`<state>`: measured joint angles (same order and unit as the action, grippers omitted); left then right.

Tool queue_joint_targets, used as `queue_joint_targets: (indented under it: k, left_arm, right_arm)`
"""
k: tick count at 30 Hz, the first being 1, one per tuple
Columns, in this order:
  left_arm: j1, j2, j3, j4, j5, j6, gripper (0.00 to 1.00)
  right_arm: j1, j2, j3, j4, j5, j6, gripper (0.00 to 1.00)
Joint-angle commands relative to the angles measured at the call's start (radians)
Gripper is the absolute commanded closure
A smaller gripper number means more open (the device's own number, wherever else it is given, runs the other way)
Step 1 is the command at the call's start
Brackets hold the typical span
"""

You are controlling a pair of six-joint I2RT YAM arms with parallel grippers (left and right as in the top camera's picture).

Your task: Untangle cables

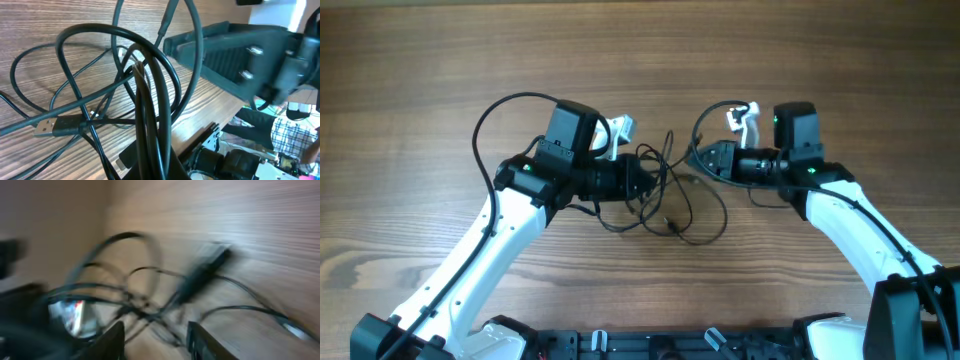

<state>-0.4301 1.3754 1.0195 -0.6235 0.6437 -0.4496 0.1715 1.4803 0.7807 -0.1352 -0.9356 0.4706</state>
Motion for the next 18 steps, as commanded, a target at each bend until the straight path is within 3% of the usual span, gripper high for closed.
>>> queue_joint_targets:
  k: [1, 5, 10, 12, 14, 16, 18]
  left_arm:
    - [-0.021, -0.003, 0.009, 0.036, -0.005, -0.023, 0.96]
    - [-0.101, -0.003, 0.009, 0.119, -0.01, -0.056, 0.93]
    - [-0.131, -0.003, 0.009, 0.073, -0.111, -0.056, 0.93]
    - [-0.131, -0.003, 0.009, 0.067, -0.111, -0.056, 0.92]
    - [-0.131, -0.003, 0.009, 0.066, -0.111, -0.056, 0.92]
    - [-0.131, -0.003, 0.009, 0.052, -0.129, -0.051, 0.89]
    - [-0.131, -0.003, 0.009, -0.01, -0.25, -0.051, 0.88]
  right_arm:
    - [0.0, 0.007, 0.006, 0.021, -0.218, -0.052, 0.48]
    - [0.025, 0.007, 0.006, 0.03, -0.218, -0.052, 0.49]
    - [0.071, 0.007, 0.006, 0.078, -0.212, -0.048, 0.52]
    - [0.071, 0.007, 0.006, 0.093, -0.209, -0.048, 0.65]
    - [0.071, 0.006, 0.006, 0.087, -0.164, -0.048, 0.91]
    - [0.071, 0.007, 0.006, 0.046, -0.08, -0.048, 0.96]
    - [0.071, 0.007, 0.006, -0.073, 0.156, 0.01, 0.95]
